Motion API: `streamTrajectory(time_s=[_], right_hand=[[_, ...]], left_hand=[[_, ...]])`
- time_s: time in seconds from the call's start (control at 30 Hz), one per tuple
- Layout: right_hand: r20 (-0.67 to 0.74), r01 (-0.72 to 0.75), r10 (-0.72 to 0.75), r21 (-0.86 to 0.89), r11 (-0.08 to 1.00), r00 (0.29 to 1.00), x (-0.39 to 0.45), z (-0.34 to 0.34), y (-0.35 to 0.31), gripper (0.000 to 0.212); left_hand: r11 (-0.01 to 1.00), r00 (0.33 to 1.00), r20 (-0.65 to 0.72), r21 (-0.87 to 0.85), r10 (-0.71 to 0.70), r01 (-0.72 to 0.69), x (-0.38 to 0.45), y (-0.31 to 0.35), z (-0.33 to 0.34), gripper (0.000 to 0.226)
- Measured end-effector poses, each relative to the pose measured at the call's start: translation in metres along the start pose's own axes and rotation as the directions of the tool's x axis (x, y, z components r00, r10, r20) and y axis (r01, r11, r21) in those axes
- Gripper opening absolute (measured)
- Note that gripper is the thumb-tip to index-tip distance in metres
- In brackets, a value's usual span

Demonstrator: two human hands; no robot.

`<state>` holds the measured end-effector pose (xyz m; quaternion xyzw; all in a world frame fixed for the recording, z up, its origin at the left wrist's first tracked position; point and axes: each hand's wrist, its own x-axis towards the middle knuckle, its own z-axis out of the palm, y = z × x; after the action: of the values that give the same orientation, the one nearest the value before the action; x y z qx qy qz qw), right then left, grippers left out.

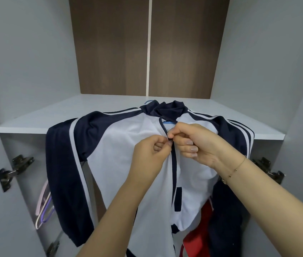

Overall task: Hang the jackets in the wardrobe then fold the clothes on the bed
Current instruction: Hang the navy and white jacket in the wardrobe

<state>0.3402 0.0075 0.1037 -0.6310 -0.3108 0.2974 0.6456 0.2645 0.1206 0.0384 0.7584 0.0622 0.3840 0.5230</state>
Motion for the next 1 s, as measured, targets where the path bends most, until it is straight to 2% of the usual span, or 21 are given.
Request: streamTrajectory(time_s=[0.17, 0.27, 0.33, 0.47, 0.57, 0.63, 0.73, 0.87, 0.93, 1.0], right_hand=[[0.005, -0.076, 0.076, 0.130, 0.989, 0.997, 0.005, -0.002, -0.011, 0.025], [0.047, -0.133, 0.125, 0.345, 0.929, 0.991, 0.011, -0.005, -0.024, 0.023], [0.032, -0.114, 0.111, 0.432, 0.895, 0.993, 0.017, -0.012, -0.036, 0.023], [-0.070, -0.021, 0.043, 0.278, 0.960, 0.997, 0.028, -0.020, -0.044, 0.023], [-0.090, 0.050, -0.037, 0.146, 0.988, 0.995, 0.033, -0.019, -0.037, 0.024], [-0.073, 0.089, -0.082, 0.102, 0.991, 0.994, 0.034, -0.020, -0.030, 0.027], [-0.064, 0.134, -0.132, 0.029, 0.990, 0.989, 0.030, -0.021, -0.023, 0.023], [-0.061, 0.154, -0.155, -0.027, 0.988, 0.986, 0.025, -0.022, -0.023, 0.025], [-0.080, 0.152, -0.151, 0.001, 0.988, 0.985, 0.027, -0.024, -0.031, 0.023], [-0.068, 0.137, -0.129, 0.117, 0.984, 0.989, 0.031, -0.027, -0.045, 0.023]], left_hand=[[1.000, 1.000, 0.023, 0.005, -0.008, 0.008, -0.006, -0.007, -0.016, 0.018], [0.997, 0.994, 0.096, 0.066, -0.053, 0.047, -0.016, -0.017, -0.028, 0.020], [0.987, 0.984, 0.129, 0.123, -0.122, 0.106, -0.026, -0.026, -0.033, 0.017], [0.970, 0.974, 0.123, 0.175, -0.191, 0.168, -0.039, -0.040, -0.039, 0.015], [0.978, 0.999, -0.026, 0.209, -0.025, 0.030, -0.029, -0.031, -0.035, 0.014], [0.980, 0.988, -0.124, 0.188, 0.093, -0.069, -0.015, -0.018, -0.028, 0.020], [0.965, 0.976, -0.155, 0.240, 0.151, -0.111, 0.008, 0.003, -0.014, 0.028], [0.824, 0.968, -0.115, 0.552, 0.224, -0.125, 0.026, 0.013, 0.001, 0.017], [0.826, 0.970, -0.120, 0.552, 0.213, -0.113, 0.027, 0.012, 0.003, 0.010], [0.869, 0.974, -0.137, 0.486, 0.183, -0.095, 0.026, 0.009, 0.002, 0.010]])
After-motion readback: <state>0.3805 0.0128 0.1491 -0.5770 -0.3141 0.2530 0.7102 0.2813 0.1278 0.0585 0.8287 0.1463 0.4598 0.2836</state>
